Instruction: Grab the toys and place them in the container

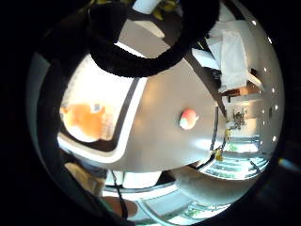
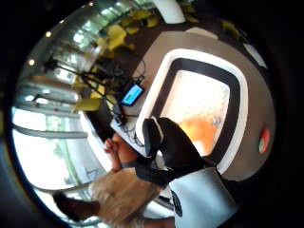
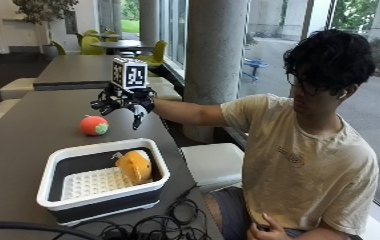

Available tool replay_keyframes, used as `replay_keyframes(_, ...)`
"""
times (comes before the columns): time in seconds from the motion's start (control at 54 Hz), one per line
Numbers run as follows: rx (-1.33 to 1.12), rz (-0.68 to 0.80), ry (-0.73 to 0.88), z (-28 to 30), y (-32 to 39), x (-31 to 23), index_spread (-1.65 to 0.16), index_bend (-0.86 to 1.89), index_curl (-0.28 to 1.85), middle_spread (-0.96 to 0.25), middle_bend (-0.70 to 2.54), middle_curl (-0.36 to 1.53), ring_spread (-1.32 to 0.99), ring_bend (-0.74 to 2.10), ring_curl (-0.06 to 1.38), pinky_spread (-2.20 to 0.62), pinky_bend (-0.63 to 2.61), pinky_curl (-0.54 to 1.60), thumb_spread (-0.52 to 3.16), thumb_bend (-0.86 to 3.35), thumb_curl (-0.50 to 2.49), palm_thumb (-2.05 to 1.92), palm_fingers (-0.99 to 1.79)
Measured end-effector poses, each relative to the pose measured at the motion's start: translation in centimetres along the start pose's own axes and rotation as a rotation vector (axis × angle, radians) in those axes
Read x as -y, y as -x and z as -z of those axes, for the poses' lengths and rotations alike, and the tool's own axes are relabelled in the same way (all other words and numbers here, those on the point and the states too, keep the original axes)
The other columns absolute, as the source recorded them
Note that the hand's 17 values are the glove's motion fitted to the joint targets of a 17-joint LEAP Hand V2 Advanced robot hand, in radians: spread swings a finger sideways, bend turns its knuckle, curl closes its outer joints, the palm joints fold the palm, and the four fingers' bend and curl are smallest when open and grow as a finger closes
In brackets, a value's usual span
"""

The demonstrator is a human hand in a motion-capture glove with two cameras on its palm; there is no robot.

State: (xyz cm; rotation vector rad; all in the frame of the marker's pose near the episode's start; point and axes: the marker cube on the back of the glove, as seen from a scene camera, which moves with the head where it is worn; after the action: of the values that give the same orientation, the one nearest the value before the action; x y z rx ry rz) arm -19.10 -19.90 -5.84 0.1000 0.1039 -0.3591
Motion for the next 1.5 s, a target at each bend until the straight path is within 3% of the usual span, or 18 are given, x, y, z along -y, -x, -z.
replay_keyframes(0.13, 0.006, -0.049, 0.036, -0.8, -2.1, -2.2, -0.3, 0.18, 0.34, -0.04, 0.13, 0.31, -0.08, 0.37, 0.42, -0.01, 1.03, 0.32, 1.2, -0.02, 0.33, 0.03, -0.12)
replay_keyframes(0.519, -0.053, -0.286, 0.149, -3.2, -12.9, -15.3, -0.3, 0.18, 0.37, -0.03, 0.1, 0.23, -0.05, 0.2, 0.37, 0.02, 0.91, 0.3, 1.24, -0.02, 0.3, 0.01, -0.17)
replay_keyframes(0.63, 0.163, -0.514, 0.119, -3.5, -13.2, -18.4, -0.3, 0.18, 0.37, -0.03, 0.1, 0.21, -0.04, 0.17, 0.35, 0.02, 0.89, 0.3, 1.26, -0.01, 0.3, 0.02, -0.18)
replay_keyframes(0.704, -0.005, -0.393, 0.154, -3.2, -17.7, -22.3, -0.3, 0.19, 0.38, -0.03, 0.1, 0.2, -0.03, 0.16, 0.34, 0.03, 0.87, 0.3, 1.28, -0.01, 0.29, 0.02, -0.18)
replay_keyframes(0.778, -0.037, -0.436, 0.166, -2.8, -19.5, -25.0, -0.3, 0.19, 0.39, -0.03, 0.09, 0.19, -0.03, 0.15, 0.33, 0.03, 0.86, 0.3, 1.29, -0.01, 0.29, 0.01, -0.19)
replay_keyframes(0.908, 0.025, -0.447, 0.141, -1.8, -15.2, -23.7, -0.3, 0.19, 0.4, -0.03, 0.09, 0.18, -0.02, 0.15, 0.31, 0.03, 0.84, 0.31, 1.3, -0.01, 0.28, 0.02, -0.19)
replay_keyframes(1.001, 0.09, -0.4, 0.113, -2.1, -16.2, -25.5, -0.3, 0.19, 0.41, -0.03, 0.1, 0.17, -0.02, 0.16, 0.29, 0.03, 0.83, 0.31, 1.31, -0.01, 0.28, 0.02, -0.19)
replay_keyframes(1.112, 0.076, -0.472, 0.11, -2.2, -17.6, -28.0, -0.3, 0.19, 0.41, -0.04, 0.1, 0.17, -0.02, 0.15, 0.28, 0.03, 0.83, 0.32, 1.33, -0.01, 0.28, 0.02, -0.17)
replay_keyframes(1.501, 0.086, -0.413, 0.119, -3.6, -18.5, -28.8, -0.32, 0.2, 0.43, -0.05, 0.11, 0.16, -0.03, 0.16, 0.25, 0.02, 0.82, 0.33, 1.36, -0.01, 0.27, 0.01, -0.14)
